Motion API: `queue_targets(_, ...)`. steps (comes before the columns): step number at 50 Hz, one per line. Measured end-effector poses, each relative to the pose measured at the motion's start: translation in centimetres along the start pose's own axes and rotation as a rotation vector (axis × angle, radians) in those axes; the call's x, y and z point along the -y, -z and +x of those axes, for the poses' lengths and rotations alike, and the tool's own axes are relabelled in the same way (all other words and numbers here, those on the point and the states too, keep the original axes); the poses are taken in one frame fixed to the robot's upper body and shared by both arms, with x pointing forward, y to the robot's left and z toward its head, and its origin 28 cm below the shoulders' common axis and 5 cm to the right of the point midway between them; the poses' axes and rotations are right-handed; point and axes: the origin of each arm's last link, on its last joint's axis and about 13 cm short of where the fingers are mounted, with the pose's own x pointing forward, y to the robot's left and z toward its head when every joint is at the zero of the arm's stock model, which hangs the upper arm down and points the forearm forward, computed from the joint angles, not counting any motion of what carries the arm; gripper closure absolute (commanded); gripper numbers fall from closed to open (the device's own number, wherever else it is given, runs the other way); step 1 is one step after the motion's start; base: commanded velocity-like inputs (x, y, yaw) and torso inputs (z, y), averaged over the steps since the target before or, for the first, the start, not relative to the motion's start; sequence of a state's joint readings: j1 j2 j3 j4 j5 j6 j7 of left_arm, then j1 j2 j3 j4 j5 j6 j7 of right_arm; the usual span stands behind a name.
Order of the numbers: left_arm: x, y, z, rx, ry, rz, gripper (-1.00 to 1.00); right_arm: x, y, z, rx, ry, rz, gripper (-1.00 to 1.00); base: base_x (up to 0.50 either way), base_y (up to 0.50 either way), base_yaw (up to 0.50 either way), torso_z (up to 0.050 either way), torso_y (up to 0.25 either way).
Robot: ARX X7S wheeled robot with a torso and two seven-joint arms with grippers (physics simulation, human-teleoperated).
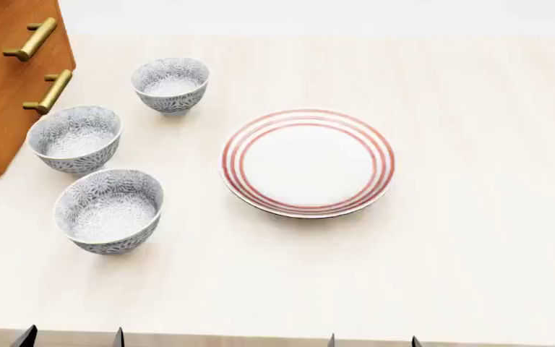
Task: Open the top drawer of the cabinet.
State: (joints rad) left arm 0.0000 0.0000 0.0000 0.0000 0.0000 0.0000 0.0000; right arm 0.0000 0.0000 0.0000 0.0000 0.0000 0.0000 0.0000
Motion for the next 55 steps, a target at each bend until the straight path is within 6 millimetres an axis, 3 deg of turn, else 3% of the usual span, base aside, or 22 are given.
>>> queue_targets(55, -0.14, 0.18, 0.02, -0.001, -0.053, 0.022, -1.0, 0.02, 0.15, -0.24, 0.019, 0.003, 0.029, -1.0, 0.0, 0.01, 0.0, 0.0, 0.0)
